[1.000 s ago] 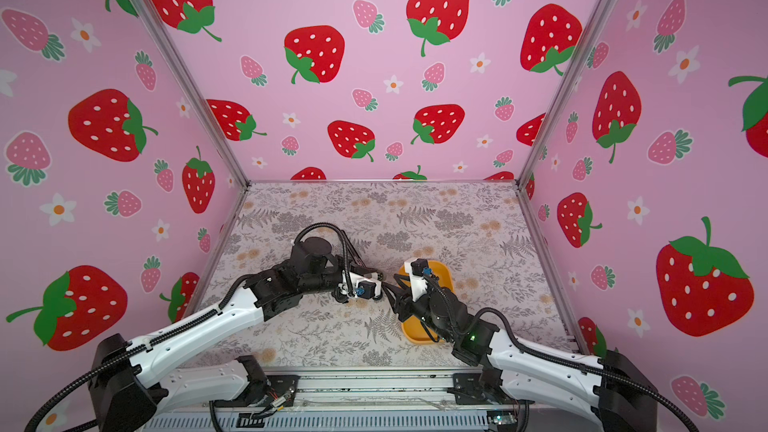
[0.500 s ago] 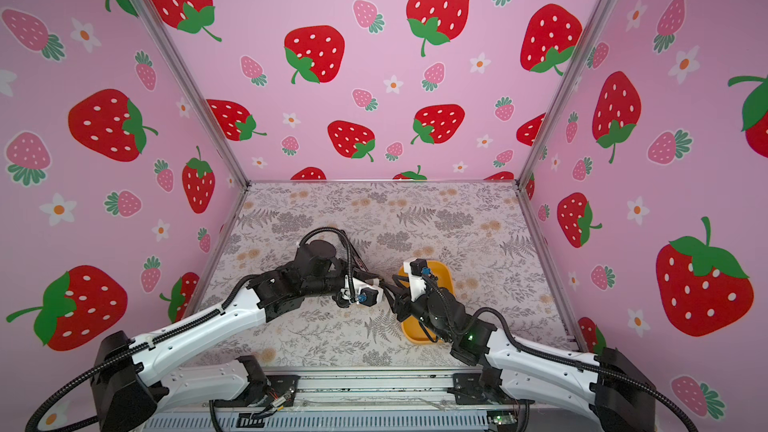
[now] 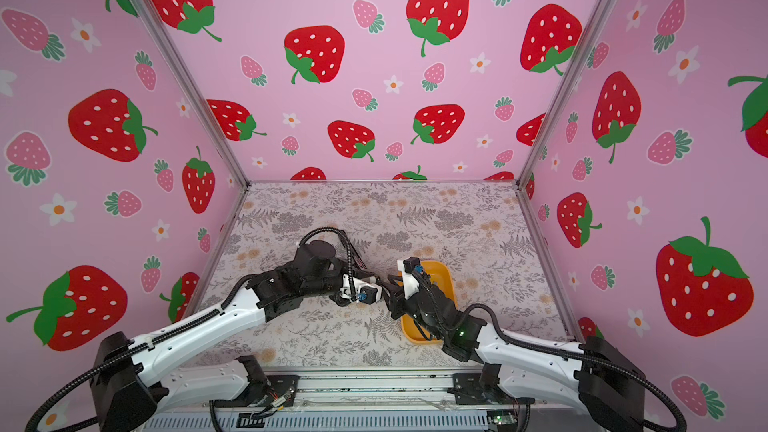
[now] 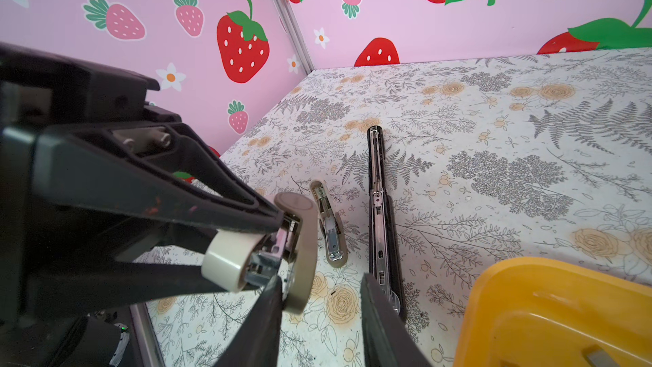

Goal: Load the staples into the stapler

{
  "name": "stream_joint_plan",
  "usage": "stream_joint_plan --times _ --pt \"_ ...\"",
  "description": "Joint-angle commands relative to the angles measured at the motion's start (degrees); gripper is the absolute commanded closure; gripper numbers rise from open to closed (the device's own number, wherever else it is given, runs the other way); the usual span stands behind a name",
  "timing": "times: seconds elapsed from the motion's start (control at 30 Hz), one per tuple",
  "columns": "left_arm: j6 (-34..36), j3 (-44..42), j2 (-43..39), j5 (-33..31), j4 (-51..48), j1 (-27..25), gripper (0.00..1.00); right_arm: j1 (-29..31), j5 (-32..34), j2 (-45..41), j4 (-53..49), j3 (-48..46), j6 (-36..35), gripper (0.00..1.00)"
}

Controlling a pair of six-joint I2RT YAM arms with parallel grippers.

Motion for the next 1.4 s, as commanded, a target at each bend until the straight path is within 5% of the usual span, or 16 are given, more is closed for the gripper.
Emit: stream_joint_plan --times 0.0,1.37 --pt "0.05 0.03 -2.00 7.99 3.23 -1.25 1.00 -0.03 2.25 1.96 -0.23 1.72 1.05 0.63" --pt "-4.95 -1.58 -5.39 17.12 8.11 1.56 1.00 -0.13 3.43 10.89 -0.31 5.58 0.46 0.68"
